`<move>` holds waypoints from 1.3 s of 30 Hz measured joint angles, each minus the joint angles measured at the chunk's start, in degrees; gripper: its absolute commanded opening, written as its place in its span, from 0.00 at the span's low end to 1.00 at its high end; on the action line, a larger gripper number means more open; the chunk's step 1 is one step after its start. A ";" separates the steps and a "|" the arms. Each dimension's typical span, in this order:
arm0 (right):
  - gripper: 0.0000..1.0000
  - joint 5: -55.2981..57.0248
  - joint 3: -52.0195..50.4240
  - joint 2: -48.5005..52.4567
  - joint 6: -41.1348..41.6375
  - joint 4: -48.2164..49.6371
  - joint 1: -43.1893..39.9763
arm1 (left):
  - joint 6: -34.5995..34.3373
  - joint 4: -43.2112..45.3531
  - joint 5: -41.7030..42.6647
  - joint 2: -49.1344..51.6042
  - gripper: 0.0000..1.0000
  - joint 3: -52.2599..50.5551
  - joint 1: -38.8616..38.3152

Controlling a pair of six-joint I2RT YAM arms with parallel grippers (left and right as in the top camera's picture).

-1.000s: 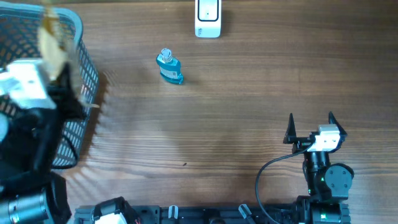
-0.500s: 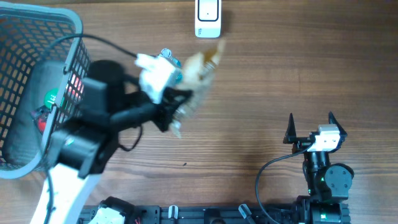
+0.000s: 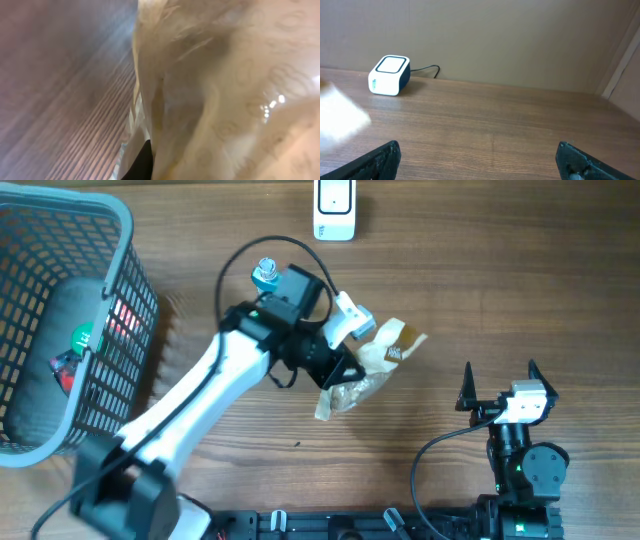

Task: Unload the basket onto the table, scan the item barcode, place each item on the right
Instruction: 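Lift the paper bag out and place it on the table center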

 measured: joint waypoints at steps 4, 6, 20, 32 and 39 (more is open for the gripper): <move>0.99 -0.02 0.00 0.00 0.00 0.00 0.00 | 1.09 0.17 1.70 5.86 0.04 0.00 -0.07; 1.00 -0.02 0.00 0.00 0.00 0.00 0.00 | 1.20 0.20 2.14 8.46 0.04 0.00 -0.17; 1.00 -0.02 0.00 0.00 0.00 0.00 0.00 | 1.90 5.20 0.28 13.42 0.27 -0.13 -5.68; 1.00 -0.02 0.00 0.00 0.00 0.00 0.00 | -0.72 8.72 -15.15 13.42 1.00 -0.20 -5.75; 1.00 -0.02 0.00 0.00 0.00 0.00 0.00 | -6.34 4.66 -29.51 8.66 1.00 0.57 -5.75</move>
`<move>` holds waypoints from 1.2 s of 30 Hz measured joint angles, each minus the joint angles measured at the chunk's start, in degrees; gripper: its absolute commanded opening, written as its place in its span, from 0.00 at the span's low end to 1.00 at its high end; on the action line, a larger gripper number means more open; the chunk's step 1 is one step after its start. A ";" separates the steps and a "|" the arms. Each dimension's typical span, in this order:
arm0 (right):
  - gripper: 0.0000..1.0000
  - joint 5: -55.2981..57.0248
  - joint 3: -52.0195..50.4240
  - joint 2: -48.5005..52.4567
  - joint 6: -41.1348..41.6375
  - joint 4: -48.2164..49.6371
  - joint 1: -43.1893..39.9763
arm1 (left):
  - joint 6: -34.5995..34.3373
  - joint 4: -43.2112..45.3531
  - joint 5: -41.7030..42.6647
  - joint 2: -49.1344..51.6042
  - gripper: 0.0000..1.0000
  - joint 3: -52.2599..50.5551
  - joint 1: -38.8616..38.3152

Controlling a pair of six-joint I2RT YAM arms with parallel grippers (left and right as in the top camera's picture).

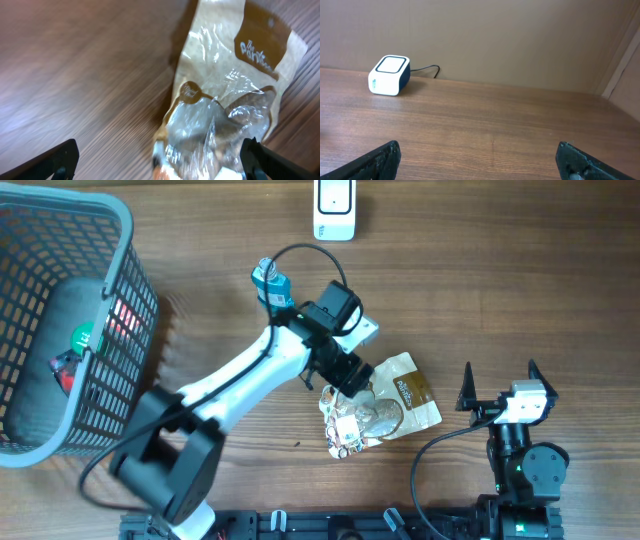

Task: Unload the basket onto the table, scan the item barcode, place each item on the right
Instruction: 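Lift the paper bag out and place it on the table center, then move the left gripper back over the basket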

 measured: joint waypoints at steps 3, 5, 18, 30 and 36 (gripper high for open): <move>1.00 0.00 0.00 0.00 0.00 0.00 0.02 | -1.77 -5.20 -3.89 -8.46 1.00 5.40 0.00; 1.00 0.00 0.00 0.00 0.00 0.00 0.00 | -2.10 -5.92 -4.87 -15.76 1.00 8.72 -0.11; 1.00 0.00 0.00 0.00 0.00 0.02 0.00 | -12.74 -7.76 -20.96 -48.57 1.00 9.99 34.75; 1.00 0.02 0.00 0.00 0.00 0.00 0.00 | -32.44 -11.45 -8.11 -35.47 1.00 9.99 80.41; 1.00 0.00 0.00 0.00 0.00 0.00 0.00 | -35.12 -11.10 -6.12 -22.27 1.00 9.99 80.87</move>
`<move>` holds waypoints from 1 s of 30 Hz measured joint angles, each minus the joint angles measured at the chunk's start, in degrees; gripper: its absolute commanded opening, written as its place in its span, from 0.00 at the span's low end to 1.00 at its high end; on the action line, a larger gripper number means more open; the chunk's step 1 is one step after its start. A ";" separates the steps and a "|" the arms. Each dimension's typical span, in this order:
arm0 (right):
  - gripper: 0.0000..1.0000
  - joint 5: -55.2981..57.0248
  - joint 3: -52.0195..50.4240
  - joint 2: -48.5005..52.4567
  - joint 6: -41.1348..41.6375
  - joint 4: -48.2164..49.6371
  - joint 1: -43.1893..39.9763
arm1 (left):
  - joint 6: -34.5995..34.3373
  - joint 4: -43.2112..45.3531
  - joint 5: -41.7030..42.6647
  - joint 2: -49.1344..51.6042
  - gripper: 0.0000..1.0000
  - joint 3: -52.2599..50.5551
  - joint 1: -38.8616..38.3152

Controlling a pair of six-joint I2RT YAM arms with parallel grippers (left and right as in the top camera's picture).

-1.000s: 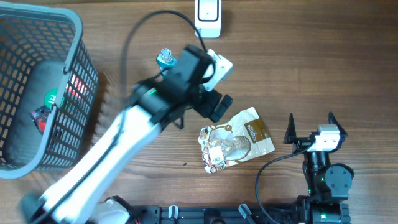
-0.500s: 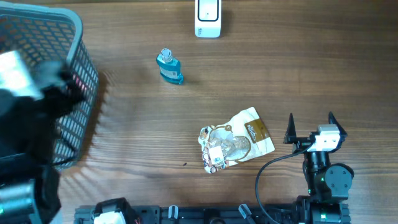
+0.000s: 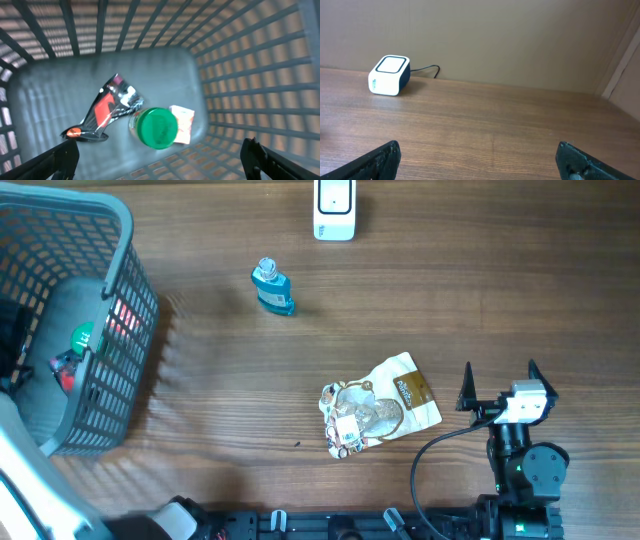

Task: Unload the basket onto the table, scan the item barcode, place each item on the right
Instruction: 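Move the left gripper back over the basket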

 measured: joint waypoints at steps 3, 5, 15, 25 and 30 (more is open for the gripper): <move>1.00 0.00 0.00 0.00 0.00 0.02 0.00 | -0.37 0.96 1.68 5.22 1.00 -0.02 0.00; 1.00 0.00 0.00 0.00 0.00 0.00 0.00 | -0.42 1.01 3.32 7.32 1.00 -0.02 0.00; 1.00 0.00 0.00 0.00 0.00 0.02 0.00 | -1.99 1.36 1.51 10.88 1.00 0.00 -6.23; 1.00 0.00 0.00 0.00 0.00 0.00 0.00 | -8.72 1.92 -4.79 19.26 1.00 0.00 -9.86; 0.99 0.00 0.00 0.00 0.00 0.00 0.00 | -10.47 3.56 -5.35 22.64 1.00 0.00 -9.88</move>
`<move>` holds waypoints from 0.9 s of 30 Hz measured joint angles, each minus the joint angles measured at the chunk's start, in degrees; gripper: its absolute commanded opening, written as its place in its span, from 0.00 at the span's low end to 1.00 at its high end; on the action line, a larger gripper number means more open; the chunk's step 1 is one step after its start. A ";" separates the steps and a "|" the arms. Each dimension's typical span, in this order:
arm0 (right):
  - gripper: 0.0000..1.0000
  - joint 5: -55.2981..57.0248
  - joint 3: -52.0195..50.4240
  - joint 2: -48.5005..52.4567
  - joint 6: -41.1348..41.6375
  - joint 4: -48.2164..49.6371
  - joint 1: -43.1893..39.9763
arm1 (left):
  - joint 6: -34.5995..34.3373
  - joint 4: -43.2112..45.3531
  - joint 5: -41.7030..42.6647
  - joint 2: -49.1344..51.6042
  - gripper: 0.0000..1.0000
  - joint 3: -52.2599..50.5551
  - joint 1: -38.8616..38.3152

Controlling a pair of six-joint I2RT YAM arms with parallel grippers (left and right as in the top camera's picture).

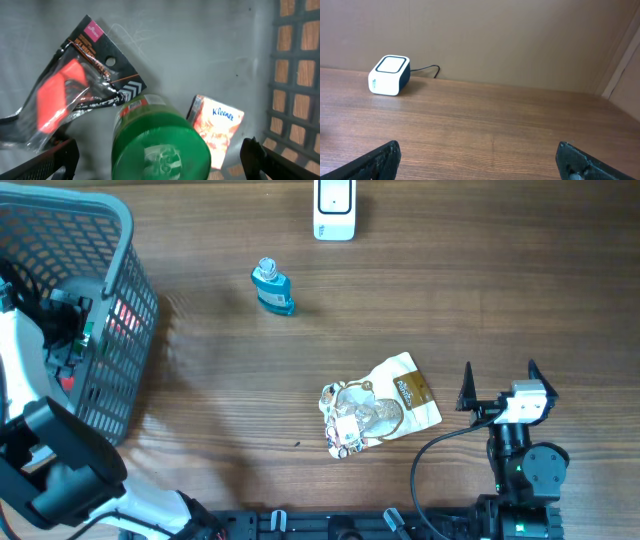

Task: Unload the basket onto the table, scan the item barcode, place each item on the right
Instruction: 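Move the left gripper back over the basket, then lower the left gripper toward the green-capped jar in the basket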

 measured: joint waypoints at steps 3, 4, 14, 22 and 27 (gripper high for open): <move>1.00 0.00 0.00 0.00 0.00 0.00 0.00 | -0.22 1.38 0.00 1.73 1.00 0.00 -0.52; 1.00 0.00 0.00 0.00 0.00 0.02 0.00 | -0.24 1.90 0.00 1.97 1.00 0.00 -0.87; 1.00 0.00 0.00 0.00 0.00 0.00 0.00 | -1.79 3.74 -1.99 2.25 1.00 0.00 -5.16; 1.00 0.00 0.00 0.00 0.00 0.00 0.00 | -3.37 -2.19 -4.50 2.25 1.00 0.00 -5.16; 1.00 0.00 0.00 0.00 0.00 0.02 0.02 | -5.99 -3.28 -5.01 2.25 1.00 0.00 -5.16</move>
